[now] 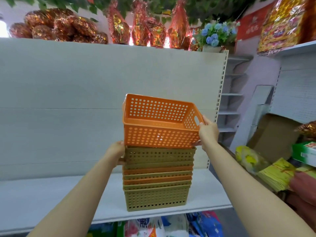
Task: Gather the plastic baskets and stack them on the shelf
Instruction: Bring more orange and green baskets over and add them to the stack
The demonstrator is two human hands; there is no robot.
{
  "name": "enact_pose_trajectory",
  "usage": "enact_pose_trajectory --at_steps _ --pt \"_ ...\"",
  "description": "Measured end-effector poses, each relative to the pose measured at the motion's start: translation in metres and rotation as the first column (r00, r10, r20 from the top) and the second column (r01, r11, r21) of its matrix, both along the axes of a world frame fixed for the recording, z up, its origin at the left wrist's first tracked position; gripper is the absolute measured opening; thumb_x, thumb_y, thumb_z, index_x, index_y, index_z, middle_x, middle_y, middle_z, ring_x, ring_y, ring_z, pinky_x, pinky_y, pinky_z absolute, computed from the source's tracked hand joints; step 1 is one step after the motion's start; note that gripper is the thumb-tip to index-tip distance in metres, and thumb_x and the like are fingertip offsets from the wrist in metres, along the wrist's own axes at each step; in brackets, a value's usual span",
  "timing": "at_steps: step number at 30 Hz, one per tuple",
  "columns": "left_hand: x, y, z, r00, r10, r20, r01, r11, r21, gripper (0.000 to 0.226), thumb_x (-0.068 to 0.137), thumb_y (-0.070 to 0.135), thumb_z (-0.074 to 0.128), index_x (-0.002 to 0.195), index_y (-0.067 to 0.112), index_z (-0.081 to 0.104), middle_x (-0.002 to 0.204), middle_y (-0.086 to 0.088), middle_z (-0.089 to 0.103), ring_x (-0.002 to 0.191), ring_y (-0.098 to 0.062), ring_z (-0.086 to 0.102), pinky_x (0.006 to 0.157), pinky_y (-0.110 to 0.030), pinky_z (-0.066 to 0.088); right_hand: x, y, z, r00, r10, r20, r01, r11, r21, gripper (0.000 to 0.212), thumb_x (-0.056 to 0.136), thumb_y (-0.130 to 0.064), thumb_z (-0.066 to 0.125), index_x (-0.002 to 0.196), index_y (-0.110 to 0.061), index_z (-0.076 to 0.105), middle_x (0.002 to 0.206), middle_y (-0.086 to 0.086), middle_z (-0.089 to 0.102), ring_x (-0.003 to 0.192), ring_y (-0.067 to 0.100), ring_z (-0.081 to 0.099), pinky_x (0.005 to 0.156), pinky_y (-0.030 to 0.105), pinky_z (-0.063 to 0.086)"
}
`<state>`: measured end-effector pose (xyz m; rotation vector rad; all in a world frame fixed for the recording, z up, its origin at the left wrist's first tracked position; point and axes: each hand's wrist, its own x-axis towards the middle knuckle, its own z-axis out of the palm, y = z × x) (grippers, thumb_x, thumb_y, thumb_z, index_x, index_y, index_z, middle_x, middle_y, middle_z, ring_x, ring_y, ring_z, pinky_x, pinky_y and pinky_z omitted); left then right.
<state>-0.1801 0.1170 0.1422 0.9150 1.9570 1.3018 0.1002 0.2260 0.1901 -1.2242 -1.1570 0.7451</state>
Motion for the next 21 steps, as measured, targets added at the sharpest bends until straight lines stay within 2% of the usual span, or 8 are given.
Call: enact_pose_trajectory --at_steps 2,4,6,8,11,15,19,21 --pt "-0.017 -0.007 0.002 0.992 0.124 -0.025 -0.123 0.992 0.025 0.051 0.108 0.043 0.025 0.153 0.022 0.037 0.146 -0.016 0.048 0.114 -0.040 0.060 0.091 -0.050 0.057 -0.004 0.000 -0.003 1.000 0.010 0.022 -0.010 1.000 0.002 0.043 0.099 -0.020 0.041 0.138 -0.037 0.051 0.134 -0.001 0.060 0.106 0.029 0.063 0.085 0.051 0.057" --pt "-0.022 -0.011 0.008 0.981 0.148 0.128 -0.174 0.959 0.225 0.062 0.106 0.056 0.022 0.158 0.022 0.029 0.157 -0.014 0.040 0.130 -0.040 0.051 0.106 -0.054 0.047 -0.007 0.000 -0.005 0.999 0.015 0.047 -0.015 1.000 -0.001 0.043 0.099 -0.024 0.040 0.138 -0.040 0.050 0.132 0.000 0.061 0.106 0.030 0.063 0.085 0.052 0.056" --pt "-0.008 -0.015 0.020 0.967 -0.040 0.251 -0.072 0.904 0.421 0.067 0.104 0.061 0.019 0.157 0.021 0.032 0.159 -0.008 0.040 0.143 -0.034 0.040 0.116 -0.054 0.035 -0.013 0.003 -0.007 0.993 0.006 0.119 -0.006 1.000 0.002 0.042 0.099 -0.025 0.039 0.137 -0.041 0.051 0.129 0.002 0.062 0.103 0.031 0.064 0.084 0.052 0.057" --pt "0.010 -0.019 0.024 0.964 -0.213 0.159 0.116 0.874 0.472 0.055 0.106 0.056 0.021 0.138 0.026 0.053 0.136 -0.001 0.062 0.129 -0.023 0.056 0.114 -0.048 0.039 -0.018 0.004 -0.010 0.984 -0.001 0.176 0.005 1.000 -0.024 0.042 0.101 -0.025 0.037 0.136 -0.041 0.051 0.125 0.000 0.063 0.096 0.030 0.064 0.076 0.051 0.059" --pt "0.014 -0.016 0.018 0.969 -0.247 -0.009 0.226 0.871 0.436 0.039 0.110 0.044 0.025 0.137 0.030 0.050 0.119 0.006 0.065 0.100 -0.001 0.060 0.095 -0.034 0.050 -0.021 0.006 -0.020 0.973 0.027 0.228 0.002 0.992 -0.124 0.042 0.101 -0.025 0.035 0.137 -0.041 0.051 0.119 0.000 0.061 0.085 0.032 0.063 0.060 0.048 0.061" --pt "0.007 -0.006 -0.011 0.976 -0.208 -0.062 0.216 0.915 0.340 0.038 0.112 0.038 0.022 0.140 0.024 0.043 0.120 0.000 0.062 0.095 -0.004 0.060 0.072 -0.023 0.045 -0.014 0.013 -0.042 0.852 0.089 0.516 -0.010 0.988 -0.154 0.038 0.097 -0.031 0.034 0.125 -0.034 0.060 0.109 0.005 0.068 0.091 0.029 0.063 0.078 0.039 0.053" --pt "0.006 -0.002 -0.043 0.961 -0.236 -0.143 0.266 0.930 0.252 0.042 0.110 0.042 0.022 0.148 0.027 0.029 0.131 -0.003 0.057 0.101 -0.006 0.060 0.075 -0.026 0.049 -0.011 0.014 -0.077 0.909 0.198 0.367 -0.154 0.977 -0.146 0.039 0.103 -0.029 0.027 0.121 -0.021 0.061 0.114 0.010 0.066 0.108 0.031 0.059 0.089 0.040 0.046" --pt "0.006 -0.003 -0.048 0.968 -0.223 -0.118 0.247 0.934 0.258 0.048 0.108 0.047 0.028 0.151 0.026 0.022 0.134 0.001 0.052 0.109 -0.012 0.060 0.086 -0.033 0.051 -0.012 0.009 -0.093 0.938 0.214 0.273 -0.187 0.975 -0.123 0.042 0.105 -0.034 0.023 0.122 -0.019 0.058 0.111 0.008 0.065 0.108 0.029 0.059 0.091 0.040 0.046"
